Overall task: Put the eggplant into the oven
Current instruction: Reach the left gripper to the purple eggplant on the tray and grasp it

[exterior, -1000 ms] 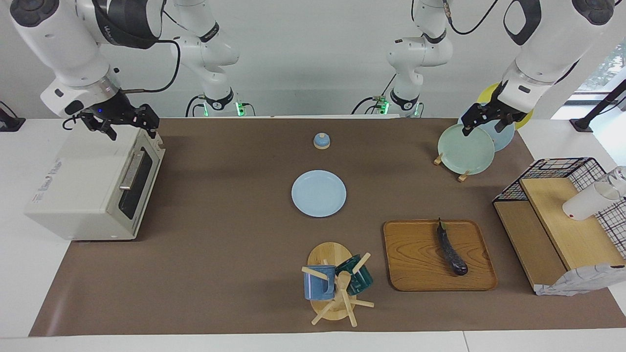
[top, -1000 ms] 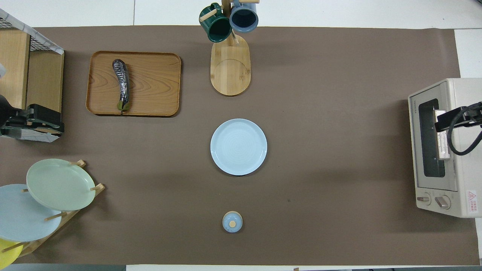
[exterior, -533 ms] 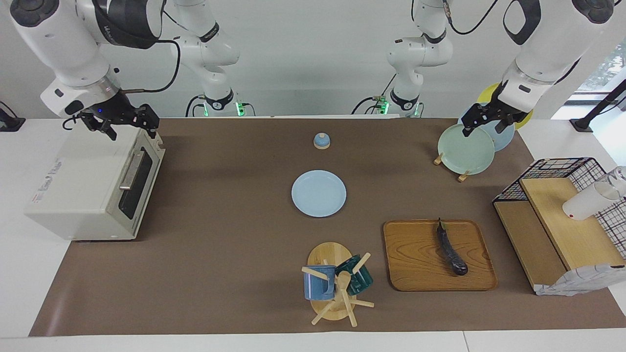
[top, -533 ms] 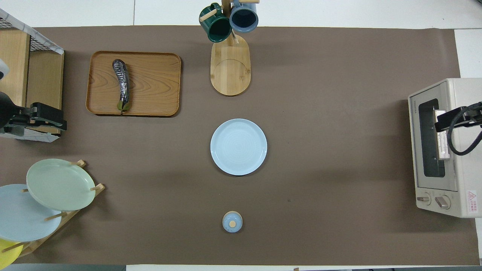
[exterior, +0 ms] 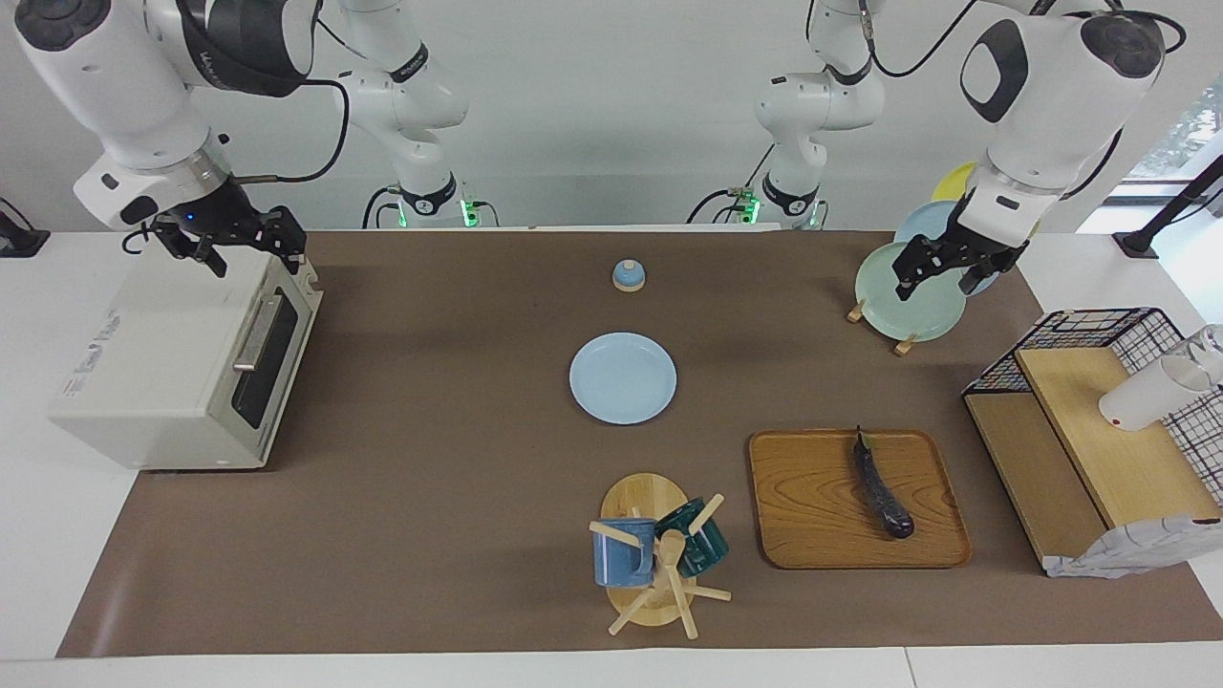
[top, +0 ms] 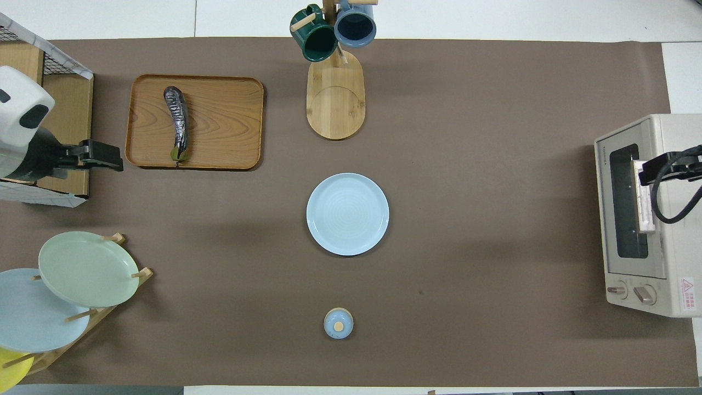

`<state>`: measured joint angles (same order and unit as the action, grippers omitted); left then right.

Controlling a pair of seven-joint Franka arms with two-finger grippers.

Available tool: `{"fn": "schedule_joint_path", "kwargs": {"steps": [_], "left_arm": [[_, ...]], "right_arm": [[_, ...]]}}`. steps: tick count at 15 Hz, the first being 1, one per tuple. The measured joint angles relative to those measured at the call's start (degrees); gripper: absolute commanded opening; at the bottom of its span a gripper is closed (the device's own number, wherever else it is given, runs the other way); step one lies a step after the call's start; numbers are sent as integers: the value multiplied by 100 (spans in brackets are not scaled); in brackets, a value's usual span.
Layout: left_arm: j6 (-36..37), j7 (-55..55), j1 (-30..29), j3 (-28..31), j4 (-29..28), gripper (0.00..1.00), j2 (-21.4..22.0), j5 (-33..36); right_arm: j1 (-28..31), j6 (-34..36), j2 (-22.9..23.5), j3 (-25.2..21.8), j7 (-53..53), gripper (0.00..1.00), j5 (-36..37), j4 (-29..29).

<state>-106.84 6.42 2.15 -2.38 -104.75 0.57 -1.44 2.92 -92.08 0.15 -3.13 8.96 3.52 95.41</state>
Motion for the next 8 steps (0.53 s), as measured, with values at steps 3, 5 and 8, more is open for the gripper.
{"fn": "schedule_joint_path", "kwargs": {"steps": [3,5,8], "left_arm": [[-1035,0,2,-4,-278,100,-503,0],[-1808,0,2,-3,-303,100,-1024,-1],[-2712,0,5,-4,-284,100,-1756,-1]], "right_arm": [[88,-540,-138,-43,-134,0,13,612],[221,-819,-162,-58,-477,0,99,944],[269,-1058,-137,-62,-751,0,255,1272]]}}
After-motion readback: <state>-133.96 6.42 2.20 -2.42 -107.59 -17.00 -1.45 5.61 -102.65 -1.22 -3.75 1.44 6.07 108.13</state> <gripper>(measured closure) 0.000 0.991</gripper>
